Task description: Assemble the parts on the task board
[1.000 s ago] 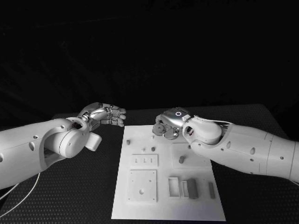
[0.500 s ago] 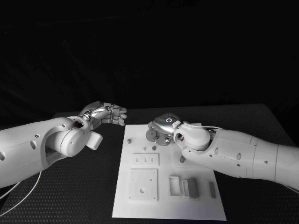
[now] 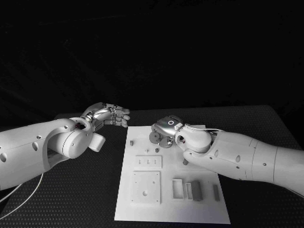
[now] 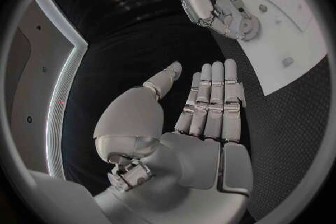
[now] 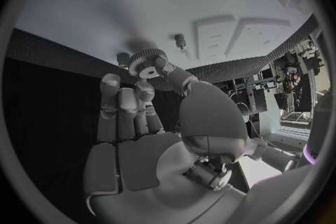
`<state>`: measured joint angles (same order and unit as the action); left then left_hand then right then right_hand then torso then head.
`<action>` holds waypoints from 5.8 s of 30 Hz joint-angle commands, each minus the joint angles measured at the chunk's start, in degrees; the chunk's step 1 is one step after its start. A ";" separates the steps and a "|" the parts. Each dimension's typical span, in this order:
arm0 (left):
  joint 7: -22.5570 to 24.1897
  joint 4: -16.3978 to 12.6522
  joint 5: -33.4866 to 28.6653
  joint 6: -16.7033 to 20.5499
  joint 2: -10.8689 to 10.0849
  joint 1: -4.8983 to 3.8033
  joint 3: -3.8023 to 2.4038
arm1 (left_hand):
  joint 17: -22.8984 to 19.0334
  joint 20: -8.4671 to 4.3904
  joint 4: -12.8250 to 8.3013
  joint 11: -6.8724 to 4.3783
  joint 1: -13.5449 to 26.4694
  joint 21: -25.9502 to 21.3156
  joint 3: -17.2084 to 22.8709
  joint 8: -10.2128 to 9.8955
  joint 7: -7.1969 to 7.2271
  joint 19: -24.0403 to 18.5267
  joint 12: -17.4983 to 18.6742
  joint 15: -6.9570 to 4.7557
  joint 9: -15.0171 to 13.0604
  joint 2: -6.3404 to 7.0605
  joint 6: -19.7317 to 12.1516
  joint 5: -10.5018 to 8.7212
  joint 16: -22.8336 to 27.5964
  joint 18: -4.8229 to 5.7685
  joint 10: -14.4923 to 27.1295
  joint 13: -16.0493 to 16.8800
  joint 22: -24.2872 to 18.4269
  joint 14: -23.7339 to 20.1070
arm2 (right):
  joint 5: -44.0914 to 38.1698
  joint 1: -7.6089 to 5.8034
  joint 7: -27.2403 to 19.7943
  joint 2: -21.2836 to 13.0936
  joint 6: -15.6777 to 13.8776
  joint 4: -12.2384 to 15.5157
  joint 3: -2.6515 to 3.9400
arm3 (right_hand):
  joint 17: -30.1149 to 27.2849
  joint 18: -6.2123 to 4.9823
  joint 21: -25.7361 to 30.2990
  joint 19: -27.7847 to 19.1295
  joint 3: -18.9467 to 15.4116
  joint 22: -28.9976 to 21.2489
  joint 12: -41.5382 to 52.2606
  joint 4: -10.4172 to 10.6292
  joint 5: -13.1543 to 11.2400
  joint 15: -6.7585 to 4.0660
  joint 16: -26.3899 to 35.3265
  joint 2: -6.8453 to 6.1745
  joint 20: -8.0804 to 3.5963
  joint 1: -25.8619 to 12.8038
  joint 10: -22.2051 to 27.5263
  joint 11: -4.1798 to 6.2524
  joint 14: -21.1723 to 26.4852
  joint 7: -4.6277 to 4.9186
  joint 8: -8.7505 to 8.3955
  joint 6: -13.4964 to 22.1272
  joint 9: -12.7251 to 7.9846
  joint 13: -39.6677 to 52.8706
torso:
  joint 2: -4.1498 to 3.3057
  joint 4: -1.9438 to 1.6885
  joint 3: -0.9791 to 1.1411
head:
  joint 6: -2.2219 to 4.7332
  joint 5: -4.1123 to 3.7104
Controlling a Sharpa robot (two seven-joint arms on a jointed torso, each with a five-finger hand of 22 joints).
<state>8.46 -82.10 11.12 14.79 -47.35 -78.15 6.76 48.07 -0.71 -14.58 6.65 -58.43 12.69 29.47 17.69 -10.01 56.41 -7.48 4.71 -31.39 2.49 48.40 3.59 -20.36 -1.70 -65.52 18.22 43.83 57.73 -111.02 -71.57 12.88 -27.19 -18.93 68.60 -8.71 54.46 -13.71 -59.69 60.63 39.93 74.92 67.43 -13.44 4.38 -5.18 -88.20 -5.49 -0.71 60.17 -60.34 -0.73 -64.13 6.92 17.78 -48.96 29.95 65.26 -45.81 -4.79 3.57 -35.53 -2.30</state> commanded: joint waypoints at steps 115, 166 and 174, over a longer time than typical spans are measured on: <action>1.13 3.71 0.16 -1.44 0.94 0.08 -0.02 | 0.72 -0.20 0.12 0.19 -0.24 -0.43 0.04 -0.30 -0.30 -0.06 0.71 0.09 -0.25 0.18 -0.12 -0.26 0.88 -1.07 0.05 0.61 0.31 0.42 | 33.26 -0.74 -23.86 -21.83 2.89 0.27 4.84 | -5.54 -1.29 5.35 -7.97 -0.33 0.75 -3.61 -0.25 0.12 3.41 3.70 -7.86 4.75 3.58 10.25 -3.40 9.81 3.49 -3.74 0.61 -3.88 -8.57 | 0.78 2.27 1.45 | 1.95 -0.97; 1.00 4.19 0.22 -1.82 1.06 0.25 -0.01 | 0.96 -0.18 0.20 0.22 -0.09 -0.55 -0.03 -0.38 -0.33 -0.06 0.91 0.11 -0.29 0.23 -0.17 -0.26 1.17 -1.05 0.06 0.80 0.38 0.46 | 27.20 3.63 -22.18 -17.47 3.44 -7.30 4.81 | -5.14 -1.29 1.22 -4.89 -1.28 0.97 2.22 0.14 0.16 1.15 -1.94 -4.35 2.83 4.11 7.69 -0.74 7.36 0.64 0.83 -5.96 -1.41 -8.66 | 0.75 2.15 1.01 | 0.74 -0.86; 0.96 4.22 0.22 -1.84 1.02 0.27 -0.01 | 0.99 -0.18 0.21 0.22 -0.08 -0.57 -0.02 -0.39 -0.33 -0.07 0.93 0.11 -0.30 0.22 -0.17 -0.26 1.21 -1.05 0.06 0.83 0.39 0.46 | 27.13 3.72 -22.05 -17.42 3.26 -7.47 4.81 | -5.24 -1.29 1.05 -4.55 -1.29 0.94 2.36 0.01 0.16 0.91 -2.10 -4.25 2.64 4.09 7.31 -0.49 7.02 0.40 1.09 -6.42 -1.05 -8.80 | 0.74 2.13 1.01 | 0.51 -0.93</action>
<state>8.77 -77.82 11.18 13.75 -46.39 -77.85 6.78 48.97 -0.71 -14.58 6.65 -58.43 12.47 29.47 17.69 -10.01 56.41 -6.78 4.71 -31.60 2.49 48.40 3.59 -19.47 -1.68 -65.52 18.99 44.16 57.73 -82.99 -67.93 -9.35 -44.64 -15.51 61.18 -3.90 49.26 -14.63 -58.38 55.73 38.82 74.92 69.43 -13.12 4.39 -4.04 -89.97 -10.39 2.15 64.41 -58.12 -2.23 -57.03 8.05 18.55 -47.44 28.83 56.54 -45.08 -2.65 4.57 -34.91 -3.21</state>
